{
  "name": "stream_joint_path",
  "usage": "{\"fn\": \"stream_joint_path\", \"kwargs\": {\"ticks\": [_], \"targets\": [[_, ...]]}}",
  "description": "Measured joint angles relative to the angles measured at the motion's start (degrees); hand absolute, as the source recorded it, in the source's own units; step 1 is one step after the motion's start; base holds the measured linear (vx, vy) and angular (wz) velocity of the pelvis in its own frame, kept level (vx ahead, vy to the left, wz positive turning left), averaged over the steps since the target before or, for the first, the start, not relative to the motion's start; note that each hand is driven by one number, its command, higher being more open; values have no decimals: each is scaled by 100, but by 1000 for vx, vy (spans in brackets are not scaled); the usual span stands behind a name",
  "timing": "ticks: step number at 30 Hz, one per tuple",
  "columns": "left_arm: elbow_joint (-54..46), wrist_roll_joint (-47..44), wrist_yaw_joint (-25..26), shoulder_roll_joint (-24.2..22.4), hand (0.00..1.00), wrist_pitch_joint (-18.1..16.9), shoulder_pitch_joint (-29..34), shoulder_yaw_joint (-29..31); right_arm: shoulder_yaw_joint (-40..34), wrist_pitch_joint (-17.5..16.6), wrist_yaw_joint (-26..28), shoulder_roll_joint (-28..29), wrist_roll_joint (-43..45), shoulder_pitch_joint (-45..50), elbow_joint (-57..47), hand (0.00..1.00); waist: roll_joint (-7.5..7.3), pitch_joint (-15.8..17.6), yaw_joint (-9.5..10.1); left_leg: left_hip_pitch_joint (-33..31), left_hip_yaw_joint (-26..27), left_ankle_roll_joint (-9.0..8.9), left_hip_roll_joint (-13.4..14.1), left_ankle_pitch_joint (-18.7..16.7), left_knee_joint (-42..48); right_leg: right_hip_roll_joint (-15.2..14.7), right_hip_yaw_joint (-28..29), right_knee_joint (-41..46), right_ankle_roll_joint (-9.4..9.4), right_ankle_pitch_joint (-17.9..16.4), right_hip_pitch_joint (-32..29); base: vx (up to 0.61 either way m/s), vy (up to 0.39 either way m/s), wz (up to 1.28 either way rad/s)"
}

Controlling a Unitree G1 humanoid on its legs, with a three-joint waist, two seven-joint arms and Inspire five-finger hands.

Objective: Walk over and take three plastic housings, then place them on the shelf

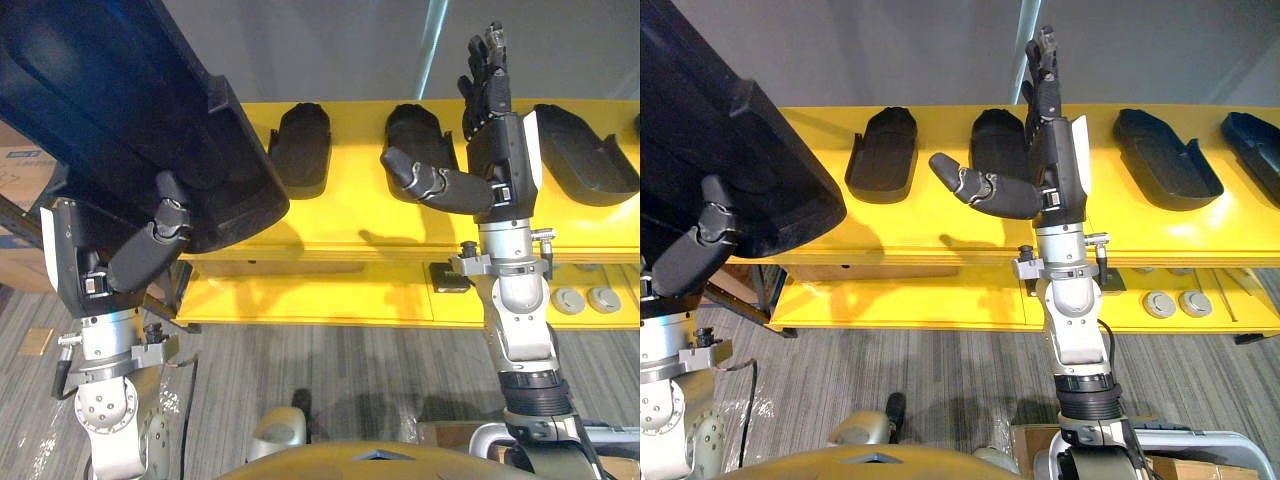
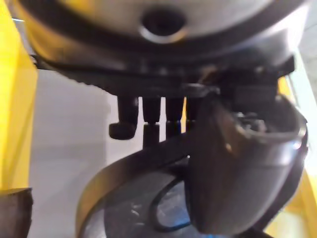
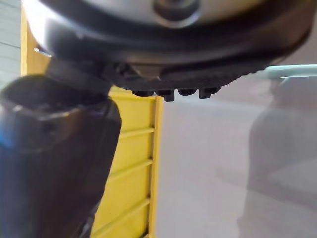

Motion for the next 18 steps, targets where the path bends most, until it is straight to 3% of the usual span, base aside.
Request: {"fn": "stream_joint_path", "kwargs": {"ticks": [3,4,5,6,8,9,10,11,12,13,14,15,16,18], "targets": [[112,-2,7,-169,0,114,84,-164,-145,-1,-31,63,155,364,14,100,-10,34,-70,-397,162,25,-57,-83,630,-102,-32,-25,11,-8,95,-65,79,37],[122,0,15,-207,0,115,88,-202,-183,-2,-27,101,155,430,15,100,-30,58,-92,-457,227,-73,-71,-222,796,-183,-55,-33,56,-28,144,-93,146,38],[128,1,40,-275,0,95,77,-277,-230,-9,-9,172,155,509,15,100,-3,166,-143,-632,485,62,184,-445,1325,-267,-157,77,103,-40,202,-120,192,29],[154,3,66,-277,0,84,77,-284,-231,-8,-3,253,155,553,18,100,-70,238,-201,-802,715,20,502,-463,1722,-533,-178,320,190,-143,177,-119,219,26],[293,16,131,-280,0,72,53,-293,-219,-21,1,328,154,560,18,100,-239,328,-314,-896,832,-126,802,-362,1902,-1032,-115,651,306,-277,127,-66,277,8],[416,7,169,-288,0,72,54,-300,-154,-98,-3,327,160,560,18,100,-297,319,-362,-924,796,-193,959,-258,1849,-1429,48,903,430,-334,-8,-22,492,-21],[507,-2,179,-292,0,72,58,-300,-137,-237,-13,328,163,559,20,100,-288,312,-372,-878,682,-134,1068,-87,1770,-1792,296,1106,674,-335,-159,-9,534,-30],[534,-3,177,-300,0,72,63,-302,-136,-300,-18,314,170,558,31,100,-261,306,-376,-821,571,-111,1081,20,1739,-1955,441,1189,819,-320,-230,7,513,-46],[575,-3,170,-348,0,68,88,-326,-123,-397,-49,265,174,556,84,100,-116,257,-377,-642,343,-132,1075,329,1706,-2125,682,1274,1052,-272,-352,2,447,-50],[580,-4,161,-419,0,64,156,-365,-75,-435,-120,158,172,554,160,100,93,143,-377,-475,228,-230,1074,319,1704,-2156,864,1260,1164,-223,-415,1,643,-46],[581,-8,148,-419,0,44,181,-394,-28,-474,-186,156,179,560,266,100,203,68,-415,-344,252,-658,1049,-486,1690,-2189,997,1210,1177,-208,-406,11,812,-12],[583,-37,100,-292,0,40,107,-391,-29,-451,-251,346,194,567,425,100,27,109,-506,-429,377,-927,819,-1085,2046,-2381,1095,858,1132,17,-173,10,763,3],[576,-54,93,-256,0,59,126,-403,-3,-405,-251,412,182,592,464,100,-31,110,-517,-499,398,-894,787,-1247,2222,-2382,1071,656,1096,324,-102,4,670,1],[581,-174,23,-239,0,341,88,-461,88,-320,-236,501,136,755,488,100,-80,116,-442,-655,374,-730,783,-1532,2683,-2340,1029,431,1136,1430,-18,2,458,-4]]}}
